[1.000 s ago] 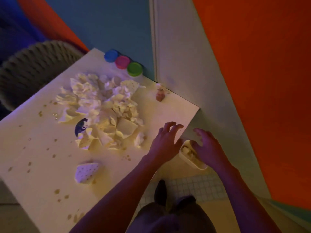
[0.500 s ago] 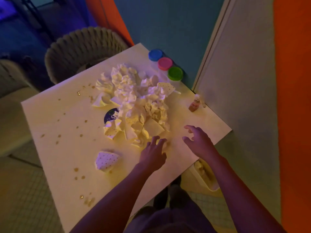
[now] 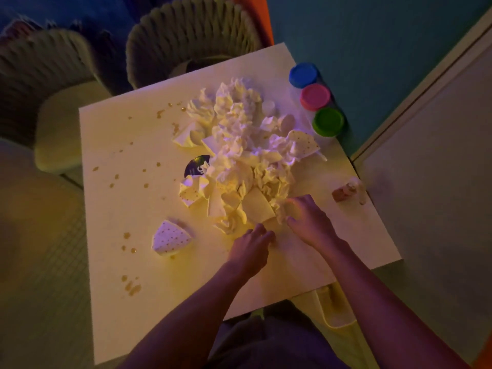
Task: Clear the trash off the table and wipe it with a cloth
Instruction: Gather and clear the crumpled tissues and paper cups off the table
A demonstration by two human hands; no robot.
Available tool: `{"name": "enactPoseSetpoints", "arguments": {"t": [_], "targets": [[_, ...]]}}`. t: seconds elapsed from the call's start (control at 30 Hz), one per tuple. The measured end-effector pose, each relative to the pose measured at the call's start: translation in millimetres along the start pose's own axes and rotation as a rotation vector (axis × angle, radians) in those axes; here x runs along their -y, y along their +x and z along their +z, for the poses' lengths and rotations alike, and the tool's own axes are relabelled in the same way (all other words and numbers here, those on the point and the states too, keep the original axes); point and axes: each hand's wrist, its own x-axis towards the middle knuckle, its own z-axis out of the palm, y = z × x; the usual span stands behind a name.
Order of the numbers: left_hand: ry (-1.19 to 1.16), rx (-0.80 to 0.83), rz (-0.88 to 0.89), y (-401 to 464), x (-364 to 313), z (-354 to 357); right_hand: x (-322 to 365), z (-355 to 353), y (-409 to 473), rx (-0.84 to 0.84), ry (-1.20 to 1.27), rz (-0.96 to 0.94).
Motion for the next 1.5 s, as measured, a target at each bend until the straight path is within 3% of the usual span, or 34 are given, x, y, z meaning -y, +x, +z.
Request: {"name": "enactPoseSetpoints", "arguments": {"t": [0.17, 0.3, 0.57, 0.73, 0.97, 1.17, 1.5], "targets": [[-0.136, -0.209, -0.075, -9.6, 2.5, -9.2, 3.8, 7.1, 19.6, 0.043, -0.057, -0.086], [-0.097, -0.375, -0.294, -14.0, 19.7, -19.0, 6.1, 11.5, 32.8, 0.065, -0.152, -0.072], [-0.04, -0.268, -0.582, -9.1, 45.6, -18.0, 7.1, 14.3, 43.6, 0.038, -0.212, -0.091], [-0.06, -0.254, -0.547, -9.6, 50.8, -7.9, 8.8, 16.7, 40.5, -0.021, -0.167, -0.056], [-0.146, -0.236, -0.483, -12.6, 56.8, -14.0, 10.0, 22.8, 32.4, -0.086, -0.313, 0.024], [-0.203, -0.186, -0.398, -22.8, 67.1, -14.7, 16.4, 27.2, 35.6, -0.05, -0.299, 0.05], [-0.434, -0.394, -0.136, -38.6, 94.0, -56.7, 34.1, 24.4, 42.7, -0.133, -0.027, 0.243]]}}
